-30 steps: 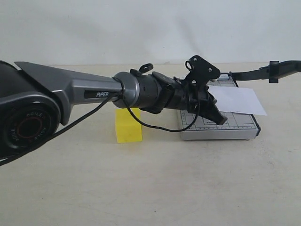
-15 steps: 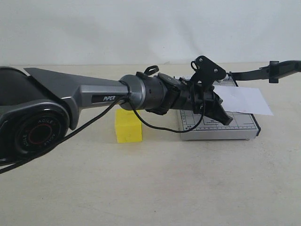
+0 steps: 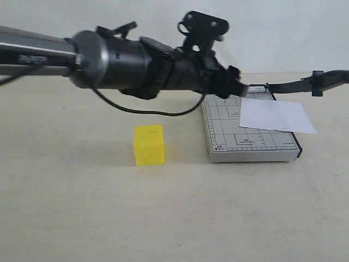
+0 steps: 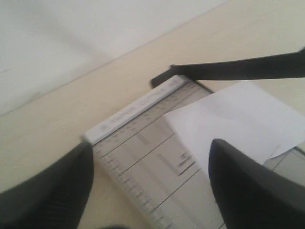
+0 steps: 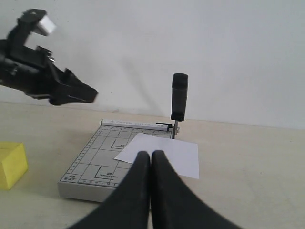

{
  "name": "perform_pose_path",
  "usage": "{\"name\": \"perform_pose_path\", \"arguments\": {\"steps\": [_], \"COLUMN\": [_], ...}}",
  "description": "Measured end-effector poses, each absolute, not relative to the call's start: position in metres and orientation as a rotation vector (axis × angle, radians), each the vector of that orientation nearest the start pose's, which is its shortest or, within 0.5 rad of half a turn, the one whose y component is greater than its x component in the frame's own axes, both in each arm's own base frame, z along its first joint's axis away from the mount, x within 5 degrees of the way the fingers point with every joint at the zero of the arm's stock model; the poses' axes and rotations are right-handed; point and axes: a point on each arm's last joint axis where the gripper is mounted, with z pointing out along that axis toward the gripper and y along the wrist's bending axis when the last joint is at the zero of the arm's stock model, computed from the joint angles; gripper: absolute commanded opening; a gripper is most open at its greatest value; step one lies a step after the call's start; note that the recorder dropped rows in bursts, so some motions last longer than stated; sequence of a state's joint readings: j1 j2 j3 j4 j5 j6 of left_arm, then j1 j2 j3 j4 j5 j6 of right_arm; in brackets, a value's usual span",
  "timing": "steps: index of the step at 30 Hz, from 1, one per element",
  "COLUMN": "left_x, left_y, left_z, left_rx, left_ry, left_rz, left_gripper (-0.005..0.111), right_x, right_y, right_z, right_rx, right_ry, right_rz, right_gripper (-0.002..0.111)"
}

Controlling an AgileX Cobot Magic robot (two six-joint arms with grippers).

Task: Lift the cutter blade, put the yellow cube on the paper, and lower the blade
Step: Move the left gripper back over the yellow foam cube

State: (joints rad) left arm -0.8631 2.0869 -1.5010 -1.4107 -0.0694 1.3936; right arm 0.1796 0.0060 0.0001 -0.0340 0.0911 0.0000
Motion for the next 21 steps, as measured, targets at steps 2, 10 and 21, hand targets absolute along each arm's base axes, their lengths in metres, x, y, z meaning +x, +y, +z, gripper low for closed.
{"name": "perform_pose_path", "arguments": {"steps": [2,10,21], "left_x": [0.311,0.281,0.281], "left_y": [-0.325,-0.250,-0.249], "left_z": [0.217,0.235,0.227], "left_rx": [0.692,0.402,0.385], "left_ry": [1.984,2.100,2.128], "left_rz": [-0.392,-0.181,-0.167], "left_gripper": [0.066,0.066,0.066], "right_x": [0.056,0.056,0.056], "right_y": [0.010,0.010,0.010], "right_z": [0.205,0.205,0.205], "right_rx": [-0.166,-0.166,-0.166], "right_ry": [1.573,1.573,1.573], "right_rz": [0.112,0.112,0.112], "right_gripper": [0.000,0.000,0.000]}}
